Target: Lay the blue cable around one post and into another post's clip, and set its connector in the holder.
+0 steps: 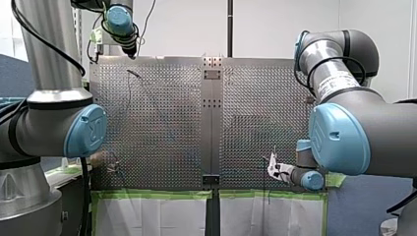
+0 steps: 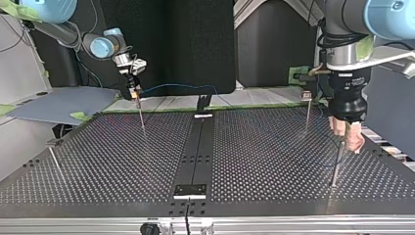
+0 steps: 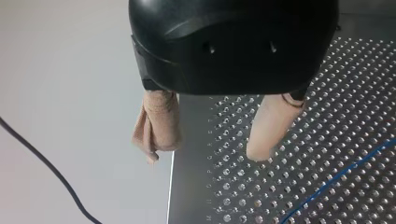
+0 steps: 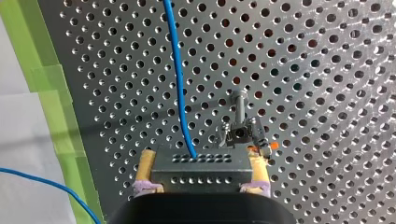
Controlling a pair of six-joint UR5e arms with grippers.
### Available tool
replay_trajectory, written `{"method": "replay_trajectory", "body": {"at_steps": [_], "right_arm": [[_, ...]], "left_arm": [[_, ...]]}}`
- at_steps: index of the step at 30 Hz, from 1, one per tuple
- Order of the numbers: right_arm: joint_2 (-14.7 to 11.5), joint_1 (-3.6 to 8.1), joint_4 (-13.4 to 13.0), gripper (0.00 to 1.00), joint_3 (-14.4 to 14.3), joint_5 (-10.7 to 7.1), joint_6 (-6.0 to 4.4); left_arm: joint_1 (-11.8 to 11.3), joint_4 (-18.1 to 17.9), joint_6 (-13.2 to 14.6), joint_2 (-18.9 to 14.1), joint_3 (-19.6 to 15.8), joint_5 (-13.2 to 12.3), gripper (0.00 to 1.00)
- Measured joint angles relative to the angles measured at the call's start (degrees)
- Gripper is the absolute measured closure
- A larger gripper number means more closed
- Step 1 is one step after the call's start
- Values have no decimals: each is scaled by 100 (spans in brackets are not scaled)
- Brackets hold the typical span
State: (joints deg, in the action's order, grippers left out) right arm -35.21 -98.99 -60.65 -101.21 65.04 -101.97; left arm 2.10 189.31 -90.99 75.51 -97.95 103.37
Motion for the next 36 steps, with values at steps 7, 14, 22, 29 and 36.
{"method": "replay_trajectory", "body": {"at_steps": [7, 14, 22, 29, 36], "right_arm": [[0, -9, 0, 100, 0, 0, 0], [0, -22, 0, 100, 0, 0, 0], [0, -28, 3, 100, 0, 0, 0], [0, -28, 3, 100, 0, 0, -4], [0, -28, 4, 100, 0, 0, -2]], "left_arm": [[-19, -135, 321, 1, -89, 204, 0], [-38, -445, 75, 1, -131, 480, 0], [-41, -517, -304, 2, -134, 528, 0], [-41, -525, -340, 31, -134, 529, 0], [-37, -520, -319, 104, -137, 530, 0]]}}
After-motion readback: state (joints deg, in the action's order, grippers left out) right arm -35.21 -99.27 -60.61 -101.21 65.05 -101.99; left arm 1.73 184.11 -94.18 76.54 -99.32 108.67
